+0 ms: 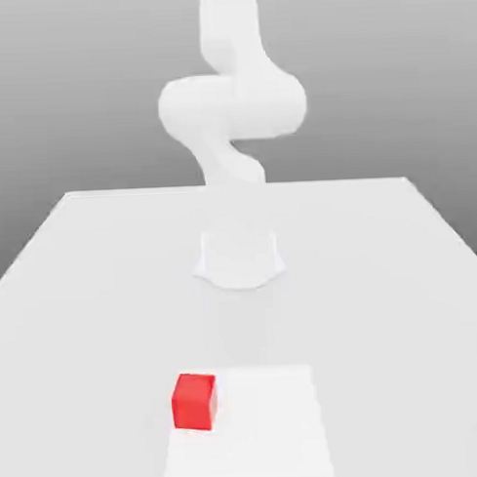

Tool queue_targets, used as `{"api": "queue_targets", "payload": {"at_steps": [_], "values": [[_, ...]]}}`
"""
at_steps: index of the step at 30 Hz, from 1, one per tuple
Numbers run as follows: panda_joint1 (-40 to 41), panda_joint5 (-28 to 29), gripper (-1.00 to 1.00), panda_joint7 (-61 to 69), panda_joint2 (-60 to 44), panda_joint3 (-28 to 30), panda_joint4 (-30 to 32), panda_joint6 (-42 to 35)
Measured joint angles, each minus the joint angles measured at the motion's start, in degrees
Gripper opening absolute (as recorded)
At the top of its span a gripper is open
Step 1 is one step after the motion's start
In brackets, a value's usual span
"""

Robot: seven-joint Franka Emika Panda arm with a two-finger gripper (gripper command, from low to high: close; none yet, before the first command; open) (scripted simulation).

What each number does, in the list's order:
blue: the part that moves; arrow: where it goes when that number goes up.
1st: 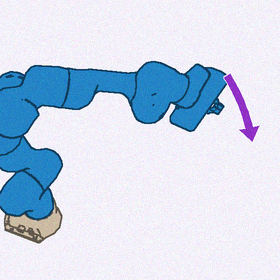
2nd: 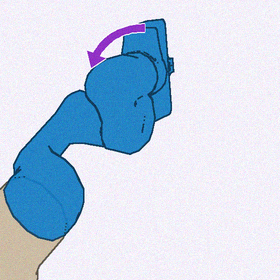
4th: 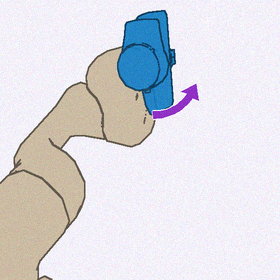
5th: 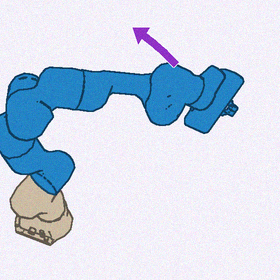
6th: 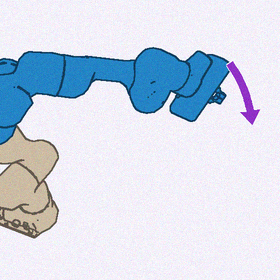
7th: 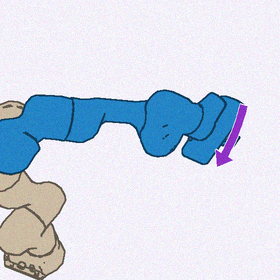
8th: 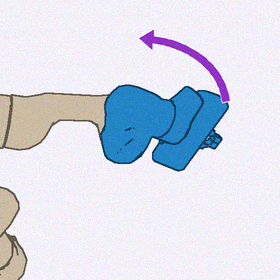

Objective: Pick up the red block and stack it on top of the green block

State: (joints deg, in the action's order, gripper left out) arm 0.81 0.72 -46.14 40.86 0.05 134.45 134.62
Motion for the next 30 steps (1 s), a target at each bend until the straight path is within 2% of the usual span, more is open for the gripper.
{"api": "queue_targets", "payload": {"at_steps": [12, 19, 26, 27, 30], "values": [[3.5, 2.2, 0.00, -0.5, -25.6, 2.1, 13.4, 14.5], [5.2, -0.1, 0.00, 1.8, -40.1, 3.5, 21.1, 22.8], [6.5, -3.1, 0.00, 4.0, -54.6, 1.8, 20.9, 34.4], [6.7, -3.2, -1.00, 4.1, -55.8, 1.6, 20.7, 35.4], [6.7, -3.1, -1.00, 4.1, -55.8, 1.6, 20.7, 35.4]]}}
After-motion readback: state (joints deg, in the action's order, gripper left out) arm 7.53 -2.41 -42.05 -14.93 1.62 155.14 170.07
